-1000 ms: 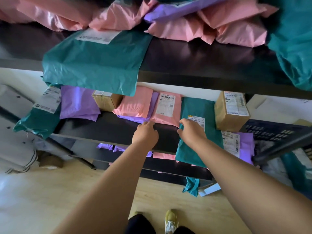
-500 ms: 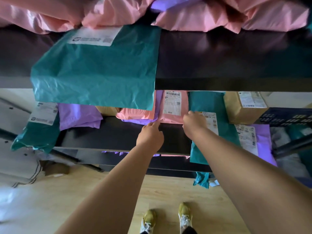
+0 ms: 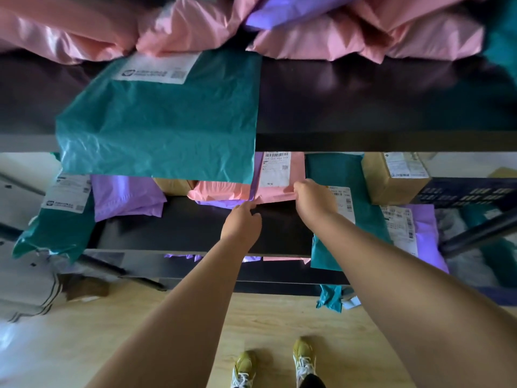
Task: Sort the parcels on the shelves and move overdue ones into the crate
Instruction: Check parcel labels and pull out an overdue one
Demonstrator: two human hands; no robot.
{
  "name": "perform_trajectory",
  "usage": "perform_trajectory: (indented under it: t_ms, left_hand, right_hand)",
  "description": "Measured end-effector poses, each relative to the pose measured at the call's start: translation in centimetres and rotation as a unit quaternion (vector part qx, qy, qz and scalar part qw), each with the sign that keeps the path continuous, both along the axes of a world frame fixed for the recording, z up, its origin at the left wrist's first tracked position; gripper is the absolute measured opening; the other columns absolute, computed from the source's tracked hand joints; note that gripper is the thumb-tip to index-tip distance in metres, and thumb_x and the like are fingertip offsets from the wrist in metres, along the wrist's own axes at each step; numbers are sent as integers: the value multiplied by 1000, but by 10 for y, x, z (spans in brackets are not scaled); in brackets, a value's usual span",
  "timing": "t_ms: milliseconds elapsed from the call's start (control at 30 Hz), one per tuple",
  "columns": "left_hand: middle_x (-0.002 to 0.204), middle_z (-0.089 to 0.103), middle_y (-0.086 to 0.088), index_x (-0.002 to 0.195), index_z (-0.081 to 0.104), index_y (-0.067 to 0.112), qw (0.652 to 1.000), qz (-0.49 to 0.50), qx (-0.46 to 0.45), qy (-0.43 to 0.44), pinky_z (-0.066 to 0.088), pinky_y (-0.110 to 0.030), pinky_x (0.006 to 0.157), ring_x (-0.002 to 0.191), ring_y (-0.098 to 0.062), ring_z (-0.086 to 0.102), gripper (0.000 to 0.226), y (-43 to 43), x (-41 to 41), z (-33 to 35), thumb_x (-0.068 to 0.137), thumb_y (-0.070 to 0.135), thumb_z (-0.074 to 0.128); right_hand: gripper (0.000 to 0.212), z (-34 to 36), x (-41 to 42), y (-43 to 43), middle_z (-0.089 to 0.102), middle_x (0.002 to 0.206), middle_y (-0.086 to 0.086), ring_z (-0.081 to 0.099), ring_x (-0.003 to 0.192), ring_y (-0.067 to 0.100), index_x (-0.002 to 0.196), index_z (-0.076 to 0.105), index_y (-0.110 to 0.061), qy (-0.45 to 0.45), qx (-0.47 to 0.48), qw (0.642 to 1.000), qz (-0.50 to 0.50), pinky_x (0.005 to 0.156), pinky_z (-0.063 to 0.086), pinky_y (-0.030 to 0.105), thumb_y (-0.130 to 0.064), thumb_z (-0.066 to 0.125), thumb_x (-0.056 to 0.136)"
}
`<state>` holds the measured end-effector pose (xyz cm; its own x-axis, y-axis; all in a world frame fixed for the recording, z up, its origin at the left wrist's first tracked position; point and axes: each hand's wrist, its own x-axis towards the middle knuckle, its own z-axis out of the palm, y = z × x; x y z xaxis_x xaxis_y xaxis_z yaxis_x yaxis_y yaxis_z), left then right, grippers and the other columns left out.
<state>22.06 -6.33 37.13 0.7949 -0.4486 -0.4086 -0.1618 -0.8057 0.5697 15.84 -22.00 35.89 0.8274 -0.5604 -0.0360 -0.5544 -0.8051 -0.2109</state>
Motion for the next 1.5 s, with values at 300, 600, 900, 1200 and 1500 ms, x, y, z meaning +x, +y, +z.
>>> perform_trajectory:
  t_ms: [300, 600, 900, 1200, 1500]
  left_hand:
    - [136, 56, -21, 133, 52, 0, 937, 164, -171, 258, 47, -46, 103, 124, -37, 56, 44, -2, -16, 7, 103, 31, 45]
    - [117, 64, -14, 129, 51, 6, 780, 269, -338, 453, 53, -46, 94, 104, -31, 64, 61, 4, -27, 2, 90, 51, 62]
    - [99, 75, -13, 118, 64, 1, 780, 264, -331, 461, 58, -29, 60, 83, -25, 73, 49, 16, -32, 0, 73, 9, 81]
    - [115, 70, -20, 122, 61, 0, 766, 191, -412, 454, 60, -38, 78, 104, -35, 69, 42, 35, -36, -1, 81, -1, 69]
    - [113, 70, -20, 120, 63, -6, 777, 176, -416, 438, 56, -40, 91, 104, -34, 69, 39, 39, -29, 4, 81, -5, 69]
  right_hand:
    - [16, 34, -31, 4, 68, 89, 0, 59, 83, 15, 81, 68, -10, -221, 191, 941, -172, 64, 37, 25, -4, 54, 85]
    - [2, 54, -99, 28, 66, 76, -3, 56, 69, 9, 77, 67, -7, -258, 316, 887, -216, 62, 42, 26, -6, 66, 77]
    - [10, 49, -131, 38, 69, 91, -2, 66, 87, 16, 84, 65, -12, -197, 416, 863, -209, 79, 52, 27, -3, 62, 83]
    - [57, 38, -126, 45, 63, 123, 5, 70, 104, 22, 131, 53, -20, -194, 605, 746, -198, 82, 60, 42, -35, 77, 83]
    - [24, 46, -118, 59, 71, 105, 5, 75, 82, 17, 105, 64, -15, -236, 557, 775, -184, 63, 60, 28, -7, 74, 85]
